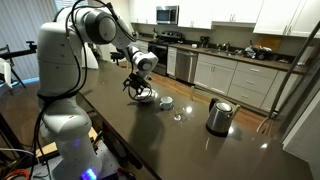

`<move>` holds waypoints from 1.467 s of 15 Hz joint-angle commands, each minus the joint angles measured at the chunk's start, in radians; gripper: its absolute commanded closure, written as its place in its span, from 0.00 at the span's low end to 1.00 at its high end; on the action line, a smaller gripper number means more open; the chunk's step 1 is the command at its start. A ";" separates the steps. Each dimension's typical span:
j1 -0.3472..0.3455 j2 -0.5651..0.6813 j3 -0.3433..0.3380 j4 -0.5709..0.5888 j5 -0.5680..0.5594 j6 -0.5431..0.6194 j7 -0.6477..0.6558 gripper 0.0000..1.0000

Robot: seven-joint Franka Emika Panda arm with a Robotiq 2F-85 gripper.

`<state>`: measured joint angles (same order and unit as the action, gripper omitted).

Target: Use the spoon and put the objects in the bowl into the cup

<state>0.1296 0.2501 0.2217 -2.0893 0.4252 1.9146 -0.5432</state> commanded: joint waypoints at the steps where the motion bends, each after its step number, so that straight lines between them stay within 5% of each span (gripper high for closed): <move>1: 0.016 -0.013 0.005 -0.057 -0.049 0.104 0.001 0.00; 11: 0.033 -0.038 -0.003 -0.098 -0.263 0.155 0.088 0.00; 22: 0.028 -0.078 -0.035 -0.112 -0.346 0.221 0.195 0.00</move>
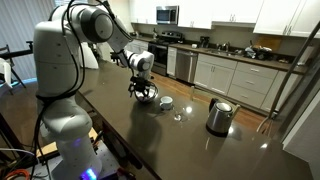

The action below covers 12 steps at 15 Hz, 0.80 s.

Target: Use the spoon and put the objects in the bowl into the cup

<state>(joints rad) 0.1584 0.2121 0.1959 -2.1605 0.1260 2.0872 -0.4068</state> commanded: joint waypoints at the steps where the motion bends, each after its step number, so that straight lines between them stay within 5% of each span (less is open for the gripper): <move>1: 0.001 -0.043 -0.014 -0.045 -0.066 0.060 0.082 0.00; 7: -0.004 -0.045 -0.044 -0.041 -0.136 0.062 0.200 0.00; 12: -0.024 -0.057 -0.047 -0.059 -0.037 0.095 0.211 0.00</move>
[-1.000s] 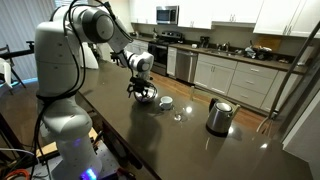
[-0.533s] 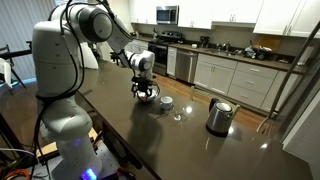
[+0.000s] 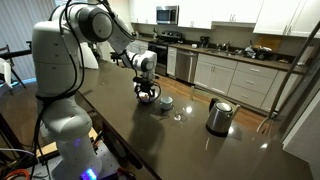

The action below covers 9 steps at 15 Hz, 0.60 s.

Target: Use the spoon and put the objects in the bowl into the cup

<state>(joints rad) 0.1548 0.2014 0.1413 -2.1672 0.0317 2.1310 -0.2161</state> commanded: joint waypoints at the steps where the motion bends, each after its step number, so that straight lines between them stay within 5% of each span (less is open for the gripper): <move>1: -0.024 -0.051 0.008 -0.060 0.081 0.067 0.021 0.00; 9: -0.048 -0.132 -0.007 -0.184 0.239 0.251 0.022 0.00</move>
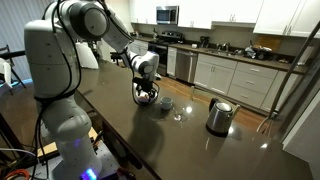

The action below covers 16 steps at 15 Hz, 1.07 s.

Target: Use the spoon and put the objects in the bowl into the cup

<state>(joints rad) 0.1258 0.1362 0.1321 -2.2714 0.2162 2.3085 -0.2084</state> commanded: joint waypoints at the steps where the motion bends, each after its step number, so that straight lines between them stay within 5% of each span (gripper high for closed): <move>1: -0.022 -0.078 0.000 -0.098 0.073 0.099 0.016 0.00; 10: -0.034 -0.111 -0.009 -0.164 0.541 0.216 -0.134 0.00; 16: -0.026 -0.092 -0.018 -0.140 0.497 0.193 -0.119 0.00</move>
<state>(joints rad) 0.1043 0.0452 0.1102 -2.4125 0.7153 2.5037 -0.3290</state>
